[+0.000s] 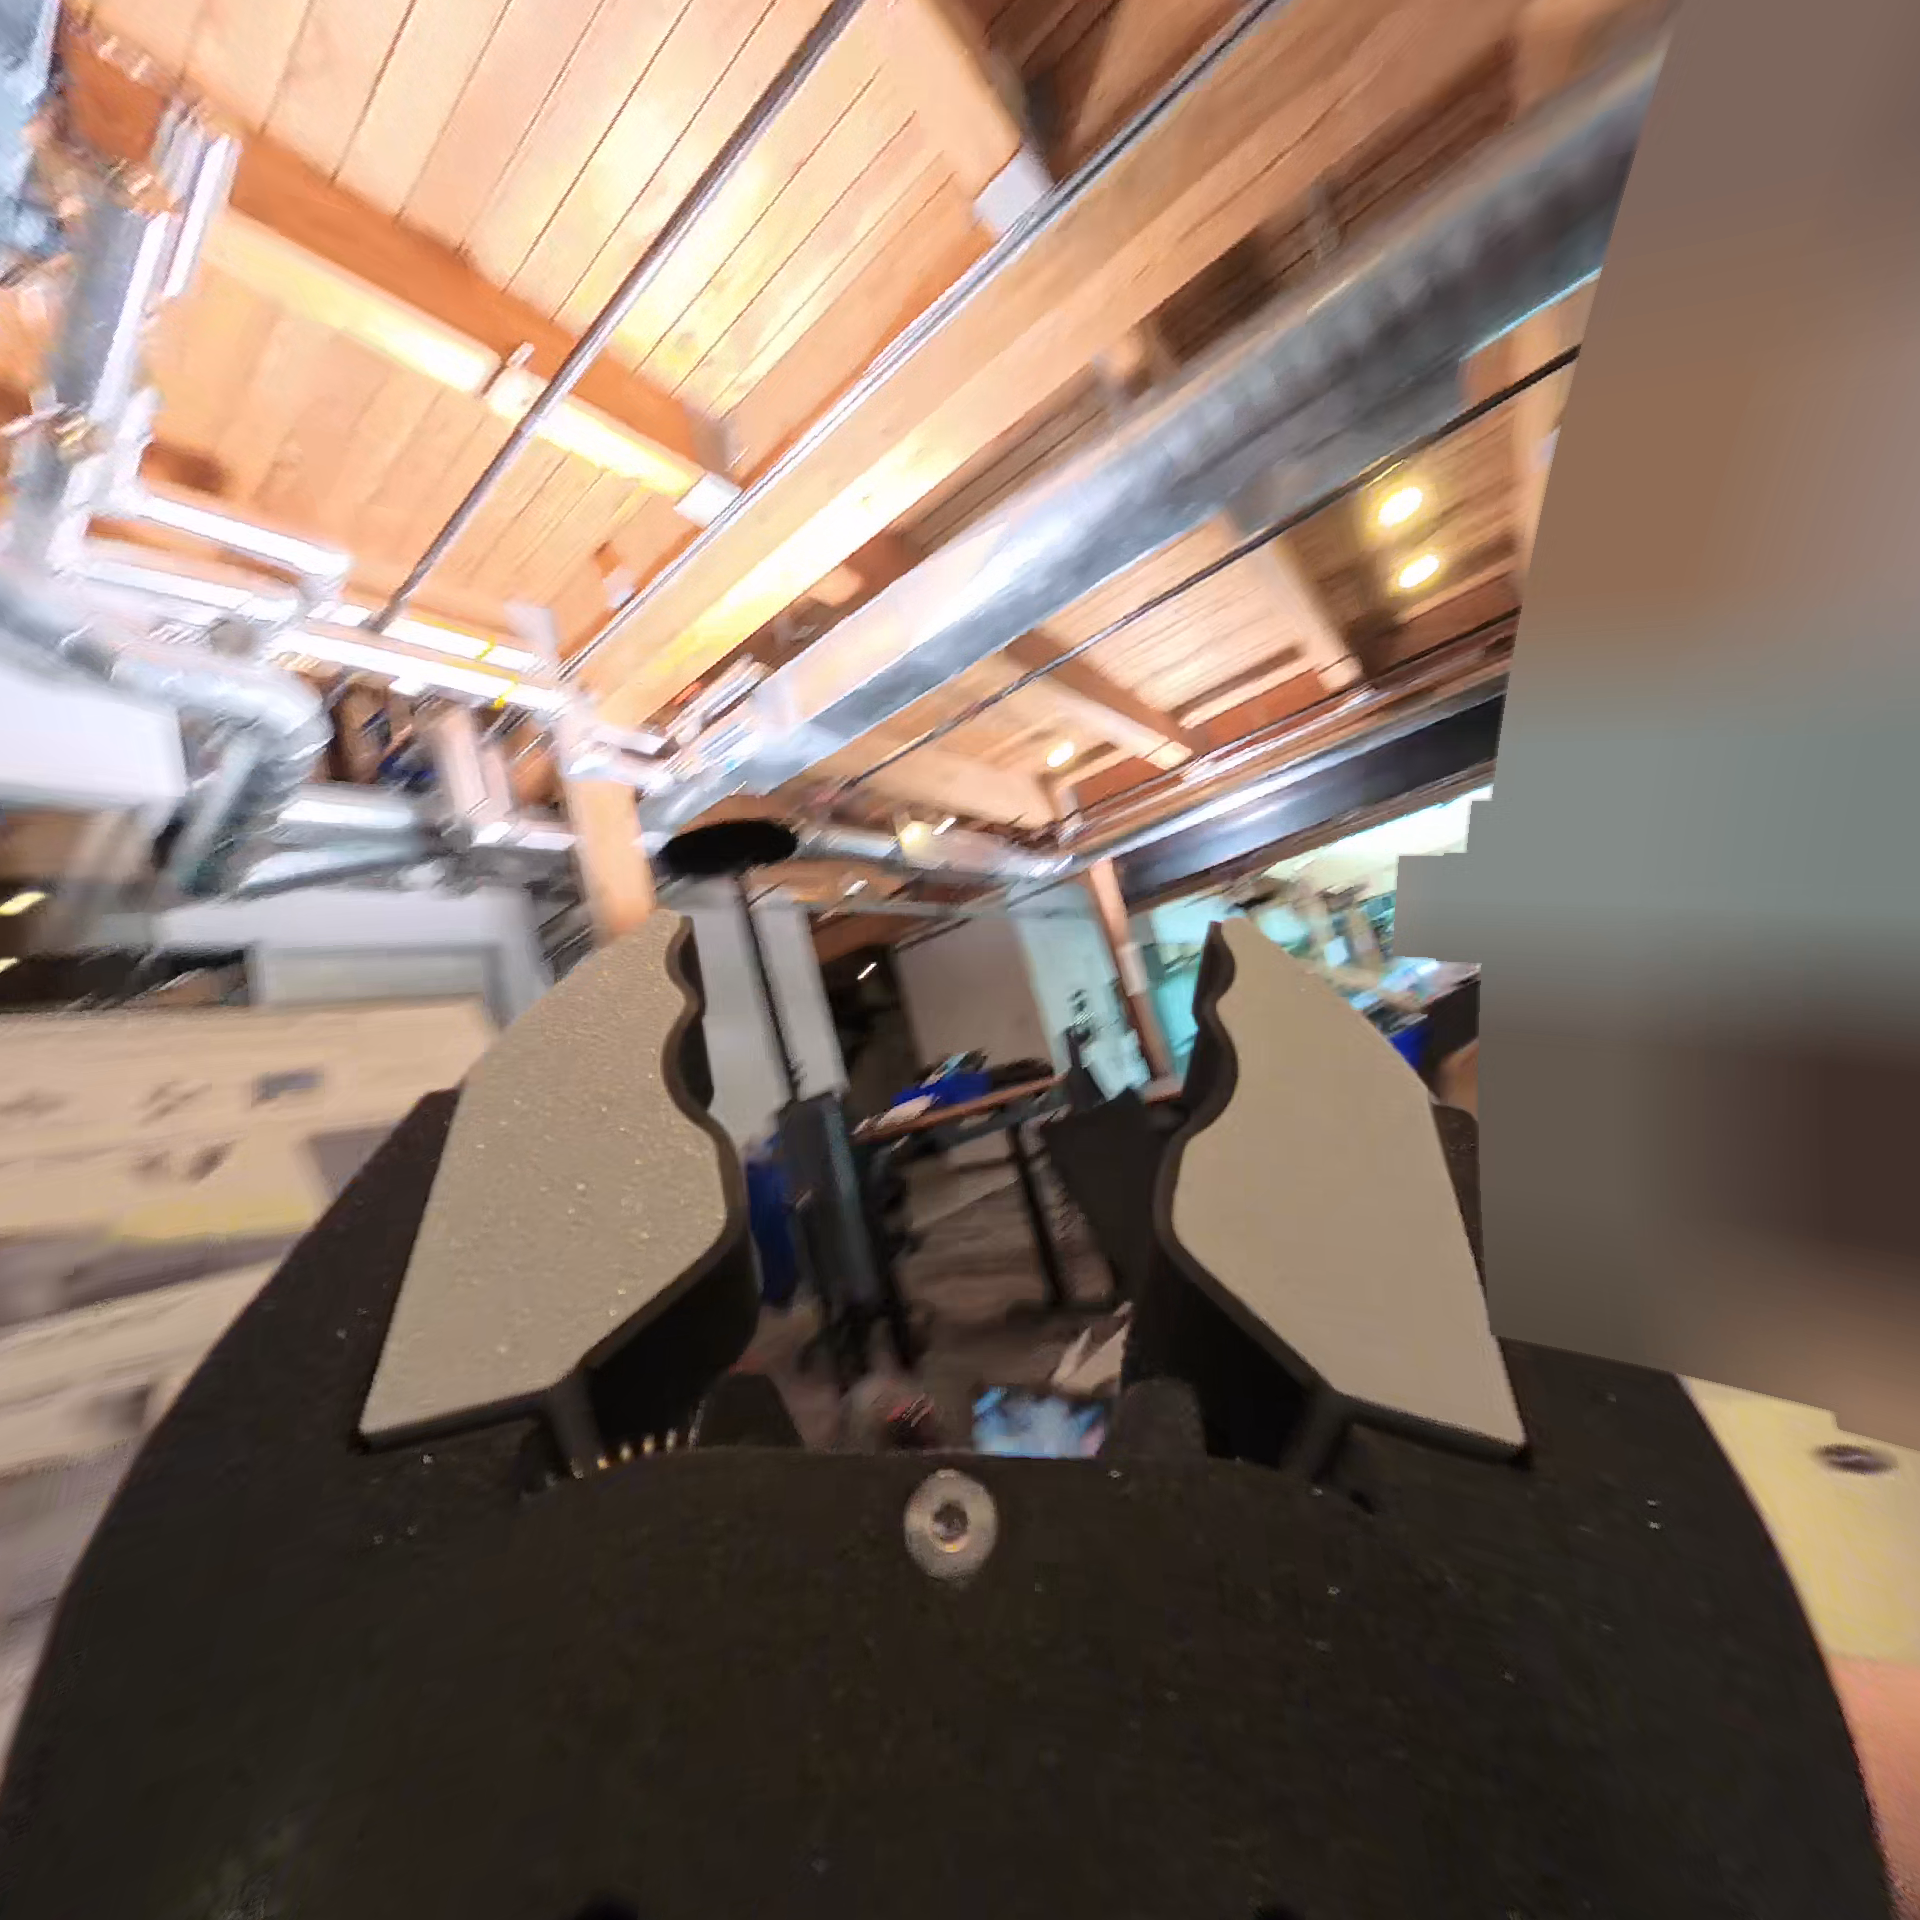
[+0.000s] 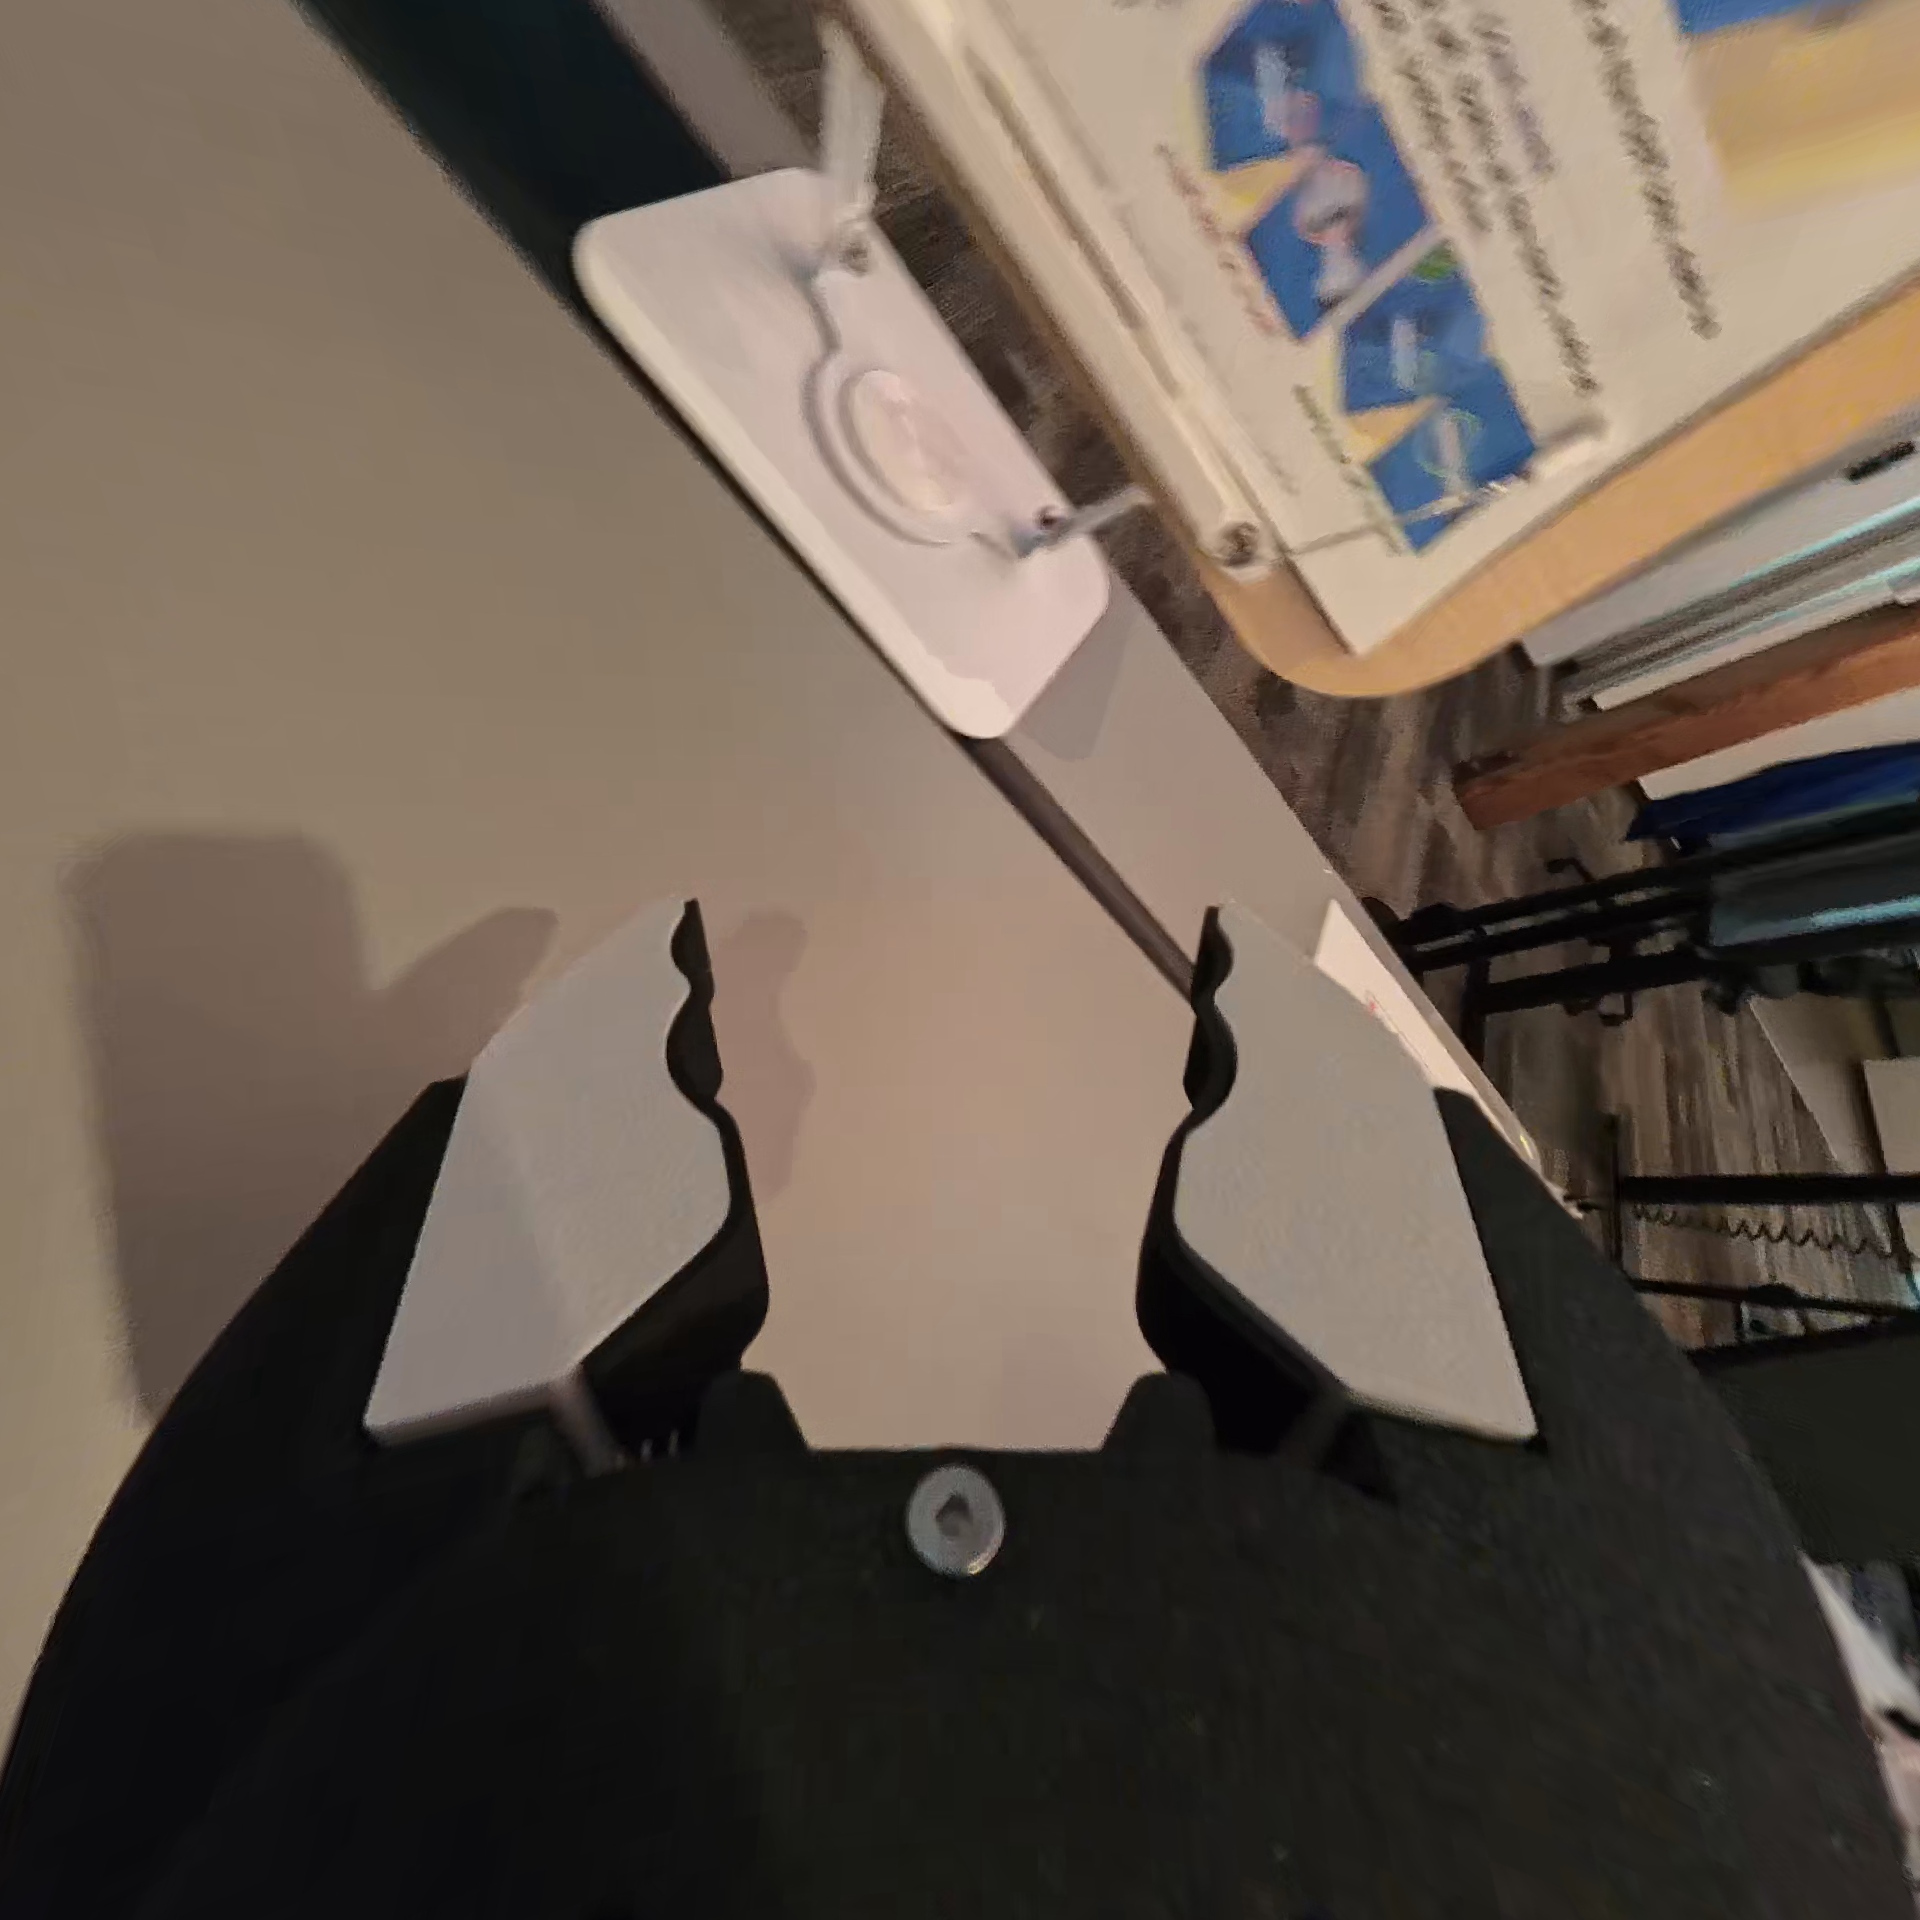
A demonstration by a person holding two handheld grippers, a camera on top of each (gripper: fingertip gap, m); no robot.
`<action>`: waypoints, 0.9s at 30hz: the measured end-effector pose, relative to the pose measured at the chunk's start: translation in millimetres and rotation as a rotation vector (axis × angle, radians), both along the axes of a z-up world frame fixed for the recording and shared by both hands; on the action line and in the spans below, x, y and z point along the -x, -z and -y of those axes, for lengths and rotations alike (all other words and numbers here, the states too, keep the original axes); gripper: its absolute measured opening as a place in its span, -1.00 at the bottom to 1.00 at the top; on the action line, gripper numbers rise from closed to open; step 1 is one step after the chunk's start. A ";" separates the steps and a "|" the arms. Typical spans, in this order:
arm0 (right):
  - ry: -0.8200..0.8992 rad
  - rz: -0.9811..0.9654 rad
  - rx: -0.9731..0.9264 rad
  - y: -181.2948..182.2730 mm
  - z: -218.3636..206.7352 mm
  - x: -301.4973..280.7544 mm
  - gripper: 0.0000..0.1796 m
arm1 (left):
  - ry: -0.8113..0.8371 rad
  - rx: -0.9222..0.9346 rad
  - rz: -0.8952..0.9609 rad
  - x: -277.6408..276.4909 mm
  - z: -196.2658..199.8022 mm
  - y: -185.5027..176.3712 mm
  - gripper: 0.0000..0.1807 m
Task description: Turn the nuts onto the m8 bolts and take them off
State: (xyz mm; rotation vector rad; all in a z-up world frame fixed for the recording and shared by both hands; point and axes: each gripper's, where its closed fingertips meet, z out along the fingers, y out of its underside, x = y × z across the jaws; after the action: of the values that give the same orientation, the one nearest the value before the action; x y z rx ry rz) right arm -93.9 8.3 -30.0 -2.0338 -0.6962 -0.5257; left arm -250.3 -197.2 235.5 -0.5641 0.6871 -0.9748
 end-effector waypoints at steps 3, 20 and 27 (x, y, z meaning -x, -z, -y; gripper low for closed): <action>0.075 -0.036 -0.097 -9.3 -11.9 -37.5 -0.04 | -0.219 0.176 -0.121 3.3 -70.2 22.1 -0.03; 0.044 -0.198 -0.522 -85.2 1.0 -43.7 -0.19 | -1.151 0.497 -0.807 44.2 -239.8 183.0 -0.25; 0.021 -0.246 -0.509 -75.6 -1.4 -24.5 -0.20 | -1.181 0.512 -0.844 36.3 -247.6 203.5 -0.22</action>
State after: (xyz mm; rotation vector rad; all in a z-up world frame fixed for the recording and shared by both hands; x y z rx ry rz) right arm -69.5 9.7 45.7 -1.5912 -0.3473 -0.4052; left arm -286.6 50.5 31.9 -1.6381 0.6555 0.2819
